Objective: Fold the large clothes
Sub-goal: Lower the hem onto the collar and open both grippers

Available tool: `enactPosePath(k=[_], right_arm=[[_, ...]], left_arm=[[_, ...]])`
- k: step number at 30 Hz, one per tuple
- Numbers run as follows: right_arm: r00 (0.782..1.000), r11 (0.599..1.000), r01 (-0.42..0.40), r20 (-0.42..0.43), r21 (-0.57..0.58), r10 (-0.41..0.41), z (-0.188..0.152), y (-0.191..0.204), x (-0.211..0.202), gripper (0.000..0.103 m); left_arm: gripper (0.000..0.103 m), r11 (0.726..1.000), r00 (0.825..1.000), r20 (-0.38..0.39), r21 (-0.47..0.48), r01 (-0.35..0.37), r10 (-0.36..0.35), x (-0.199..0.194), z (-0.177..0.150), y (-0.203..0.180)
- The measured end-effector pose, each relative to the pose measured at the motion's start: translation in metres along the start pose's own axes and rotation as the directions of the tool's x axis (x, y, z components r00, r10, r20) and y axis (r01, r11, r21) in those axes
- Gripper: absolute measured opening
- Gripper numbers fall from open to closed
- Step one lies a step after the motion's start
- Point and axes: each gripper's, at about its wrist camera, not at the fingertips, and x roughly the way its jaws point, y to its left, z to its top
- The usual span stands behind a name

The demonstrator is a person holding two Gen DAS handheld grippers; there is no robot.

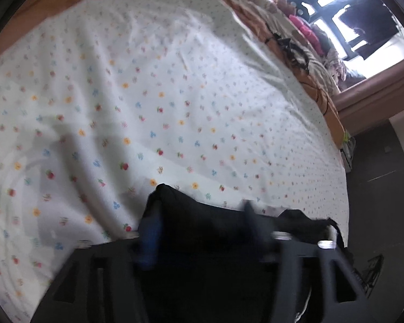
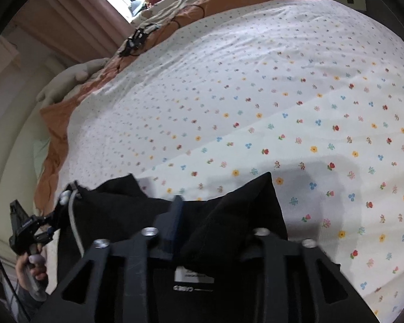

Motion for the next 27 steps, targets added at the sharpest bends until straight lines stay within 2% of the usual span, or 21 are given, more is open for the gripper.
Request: enactPosePath(k=[1,2,4,7,9,15,20,23,27], right_arm=[[1.0,1.0,0.004,0.031,-0.002,-0.004,0.0,0.001,-0.009,0.073],[0.999,1.0,0.0,0.05,-0.006,0.0,-0.001,0.001,-0.015,0.079],[0.998,1.0,-0.008,0.062,-0.021,0.009,-0.002,0.004,-0.029,0.079],[0.997,0.998,0.019,0.073,-0.06,-0.015,-0.011,0.008,-0.046,0.079],[0.997,0.995,0.049,0.069,-0.092,-0.043,-0.021,0.009,-0.055,0.079],[0.996,0.989,0.088,0.045,-0.118,-0.083,-0.06,-0.003,-0.077,0.079],[0.994,0.988,0.106,0.022,-0.112,-0.104,-0.102,-0.014,-0.092,0.079],[0.993,0.987,0.12,-0.003,-0.107,-0.121,-0.132,-0.022,-0.098,0.079],[0.991,0.989,0.125,-0.035,-0.078,-0.128,-0.162,-0.033,-0.101,0.079]], left_arm=[[0.093,1.0,0.999,0.037,0.003,-0.005,0.005,-0.009,0.0,-0.001],[0.098,1.0,0.997,0.071,0.006,0.002,-0.003,-0.018,0.0,-0.002],[0.098,1.0,0.995,0.099,0.016,0.021,-0.022,-0.032,0.0,0.0],[0.098,1.0,0.996,0.084,0.029,-0.001,-0.001,-0.042,-0.004,0.003],[0.098,0.998,0.997,0.078,0.063,-0.028,0.023,-0.05,-0.015,0.006],[0.098,0.988,0.999,0.033,0.151,-0.043,0.038,-0.07,-0.058,0.022],[0.094,0.98,0.997,0.005,0.184,-0.073,0.073,-0.086,-0.101,0.048],[0.09,0.98,0.997,-0.019,0.19,-0.064,0.069,-0.093,-0.127,0.063],[0.077,0.983,0.995,-0.063,0.173,-0.059,0.071,-0.093,-0.153,0.08]])
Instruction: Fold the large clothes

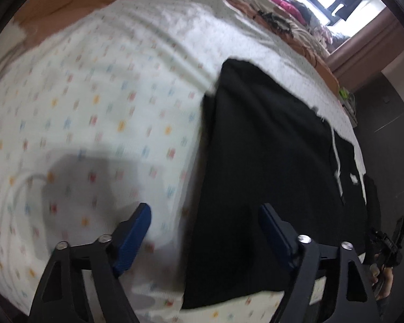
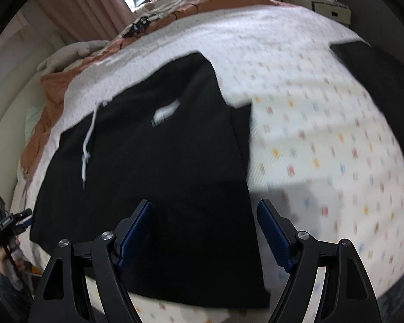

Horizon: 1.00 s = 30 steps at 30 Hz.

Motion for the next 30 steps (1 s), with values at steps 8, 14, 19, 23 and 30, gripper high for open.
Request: enactPosePath(k=[8,14,19,23,30], right_arm=[[0.999,0.997,-0.036,0.024,0.061,0.035,-0.042,-0.02,-0.012,0.06],[0.99,0.987,-0.104,0.107,0.12,0.091,-0.052,-0.038,-0.026,0.017],[0.986,0.987,-0.101,0.143,0.126,0.083,-0.064,-0.036,-0.032,0.011],[0.988,0.986,-0.082,0.142,0.147,0.061,-0.076,-0.039,-0.028,0.01],[0.996,0.982,-0.041,0.082,0.185,0.026,-0.076,-0.042,-0.027,0.024]], left_arm=[[0.066,0.994,0.995,-0.005,-0.039,0.099,-0.1,-0.011,-0.035,0.008],[0.036,0.988,0.988,-0.021,-0.042,0.151,-0.152,-0.003,-0.04,0.004],[0.025,0.99,0.99,0.004,-0.022,0.141,-0.141,-0.005,-0.036,-0.004],[0.024,0.988,0.988,0.0,-0.023,0.153,-0.153,-0.004,-0.03,0.0],[0.032,0.975,0.98,-0.032,-0.108,0.193,-0.197,0.009,-0.026,0.016]])
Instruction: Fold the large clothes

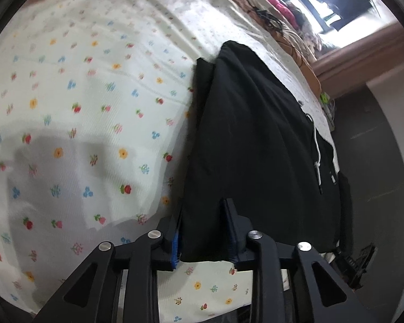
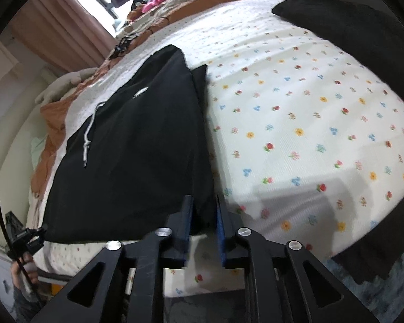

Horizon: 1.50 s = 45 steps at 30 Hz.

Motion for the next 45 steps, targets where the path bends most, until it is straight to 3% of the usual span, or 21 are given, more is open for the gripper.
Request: enactPosePath(k=[4,5,7,10,16,18,20,22,25,32,37,38,42,45], right_arm=[[0.997,0.996,-0.065,-0.024,0.064,0.066,-0.002,-0.01,0.004,0.026],[0.996,0.994,-0.081,-0.025,0.071,0.083,-0.003,-0.012,0.005,0.025],[0.994,0.992,-0.107,-0.017,0.07,0.108,-0.003,-0.015,0.006,0.017],[0.996,0.994,-0.092,-0.005,0.058,0.093,0.003,-0.014,0.007,0.01],[1.0,0.999,-0.003,-0.02,0.046,0.004,0.022,-0.01,0.004,0.011],[0.997,0.996,0.078,-0.01,0.043,-0.078,0.026,-0.009,-0.004,0.026],[0.985,0.986,0.163,0.052,0.018,-0.164,0.029,0.0,-0.023,0.031],[0.979,0.983,0.181,0.103,-0.028,-0.177,0.03,0.011,-0.038,0.035],[0.984,0.982,0.145,0.121,-0.122,-0.131,0.035,0.04,-0.049,0.045],[0.999,0.966,0.001,0.053,-0.257,0.013,0.031,0.117,-0.019,0.049],[0.998,0.935,-0.06,-0.043,-0.349,0.048,0.015,0.178,0.022,0.049],[0.997,0.93,-0.071,-0.059,-0.361,0.053,0.011,0.185,0.028,0.048],[0.991,0.908,-0.102,-0.123,-0.407,0.056,-0.005,0.215,0.057,0.025],[0.989,0.909,-0.086,-0.144,-0.407,0.029,-0.011,0.222,0.077,0.017]], left_arm=[[0.033,0.996,0.997,-0.002,-0.057,0.075,-0.075,0.007,0.001,0.009],[0.029,0.996,0.997,0.001,-0.053,0.075,-0.075,0.008,0.0,0.008],[0.021,0.997,0.998,0.007,-0.038,0.067,-0.067,0.008,-0.002,0.003],[0.017,0.995,0.996,0.022,-0.05,0.085,-0.084,0.003,-0.007,-0.002],[0.016,0.991,0.992,0.028,-0.053,0.125,-0.124,-0.006,-0.028,-0.01],[0.018,0.993,0.992,0.044,-0.031,0.117,-0.116,-0.01,-0.033,-0.013],[0.022,0.996,0.996,0.045,-0.026,0.08,-0.078,-0.011,-0.035,-0.014],[0.027,0.996,0.997,0.032,-0.043,0.072,-0.071,-0.011,-0.036,-0.011],[0.047,0.996,0.996,0.033,-0.037,0.085,-0.084,-0.011,-0.037,-0.006],[0.048,0.988,0.991,0.038,-0.082,0.133,-0.13,-0.008,-0.034,0.002],[0.048,0.98,0.985,0.028,-0.094,0.175,-0.173,0.002,-0.03,-0.001],[0.048,0.979,0.984,0.025,-0.093,0.179,-0.177,0.004,-0.029,-0.002],[0.048,0.981,0.984,0.021,-0.082,0.176,-0.175,0.008,-0.026,-0.007],[0.048,0.981,0.985,0.02,-0.083,0.174,-0.173,0.01,-0.024,-0.009]])
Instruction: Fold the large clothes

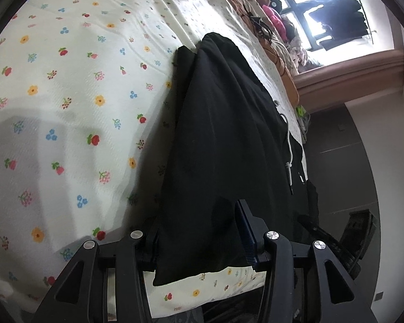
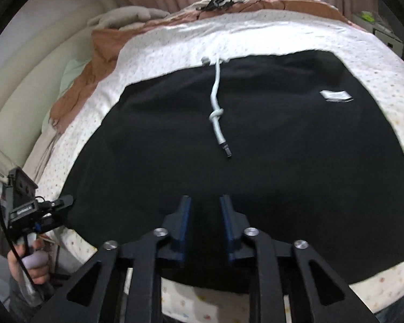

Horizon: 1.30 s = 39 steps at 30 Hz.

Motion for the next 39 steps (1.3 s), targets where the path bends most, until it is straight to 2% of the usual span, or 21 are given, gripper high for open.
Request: enactPosePath(k=[9,13,16,26,32,35,37,38,39], right_arm=[[1.0,1.0,0.018,-0.012,0.002,-0.018,0.004,0.001,0.015,0.015],[0.997,0.999,0.045,-0.059,0.01,-0.045,0.005,0.0,0.03,0.015],[0.996,0.998,0.054,-0.066,0.017,-0.053,0.001,0.0,0.033,0.013],[0.994,1.0,0.004,-0.108,-0.015,-0.005,-0.047,0.006,0.012,0.012],[0.988,1.0,-0.009,-0.154,0.0,0.009,-0.049,0.004,0.006,0.011],[0.994,1.0,-0.017,-0.107,-0.018,0.015,-0.035,0.005,-0.012,0.012],[0.997,0.999,0.007,-0.076,-0.047,-0.011,-0.021,0.007,-0.018,0.027],[0.998,0.999,0.018,-0.053,-0.048,-0.02,-0.014,0.005,-0.02,0.042],[0.999,0.999,0.023,-0.04,-0.045,-0.025,-0.009,0.004,-0.021,0.044]], left_arm=[[0.048,1.0,1.0,0.007,-0.012,-0.005,0.005,0.003,0.0,0.0],[0.048,1.0,1.0,0.012,-0.024,-0.008,0.008,0.002,-0.001,-0.001],[0.041,0.999,1.0,0.019,-0.034,-0.018,0.019,-0.002,-0.004,0.0],[0.037,0.998,0.999,0.025,-0.054,-0.018,0.02,-0.007,-0.007,0.004],[0.037,0.998,0.999,0.034,-0.062,-0.002,0.004,-0.009,-0.008,0.008],[0.037,0.998,0.999,0.033,-0.059,-0.006,0.008,-0.01,-0.008,0.007],[0.037,0.999,0.999,0.03,-0.053,-0.011,0.013,-0.01,-0.008,0.007],[0.037,0.999,0.999,0.029,-0.053,-0.011,0.013,-0.01,-0.008,0.006],[0.037,0.998,0.999,0.03,-0.055,-0.01,0.012,-0.01,-0.008,0.007]])
